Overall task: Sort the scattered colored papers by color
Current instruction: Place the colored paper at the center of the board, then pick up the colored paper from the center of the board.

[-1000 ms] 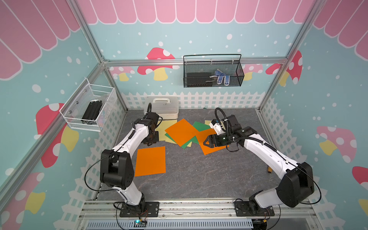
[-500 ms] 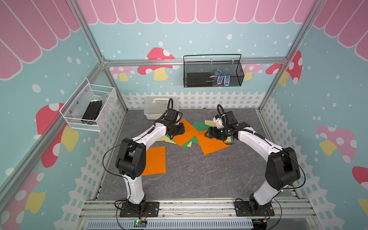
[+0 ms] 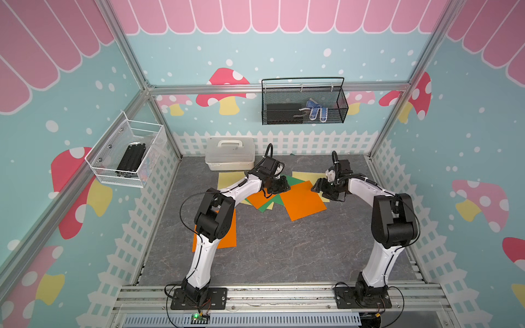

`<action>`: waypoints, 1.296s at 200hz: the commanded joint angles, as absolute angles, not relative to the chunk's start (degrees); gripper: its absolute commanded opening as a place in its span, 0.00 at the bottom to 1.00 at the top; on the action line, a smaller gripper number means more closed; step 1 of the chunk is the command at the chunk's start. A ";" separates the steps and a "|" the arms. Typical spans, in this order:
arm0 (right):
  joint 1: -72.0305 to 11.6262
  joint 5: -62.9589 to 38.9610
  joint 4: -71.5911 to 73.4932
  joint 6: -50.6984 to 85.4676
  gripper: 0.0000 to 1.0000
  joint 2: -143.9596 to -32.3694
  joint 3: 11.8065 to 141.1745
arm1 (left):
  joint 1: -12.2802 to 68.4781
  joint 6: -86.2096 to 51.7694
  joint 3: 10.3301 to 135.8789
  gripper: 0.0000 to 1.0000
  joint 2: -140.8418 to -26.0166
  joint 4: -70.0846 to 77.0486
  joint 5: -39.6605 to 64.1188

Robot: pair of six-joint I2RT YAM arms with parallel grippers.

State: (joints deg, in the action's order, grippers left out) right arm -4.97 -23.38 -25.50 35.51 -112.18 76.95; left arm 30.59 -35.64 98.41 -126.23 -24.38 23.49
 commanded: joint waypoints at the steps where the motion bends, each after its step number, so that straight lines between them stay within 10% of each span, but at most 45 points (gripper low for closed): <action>1: -3.90 -25.66 -25.36 35.17 0.69 -114.26 79.68 | 32.49 -39.69 94.18 0.30 -126.54 -19.21 26.01; 259: -2.28 -33.30 -22.35 34.13 0.56 -103.79 64.59 | 34.15 -38.19 95.41 0.30 -132.51 -23.29 25.65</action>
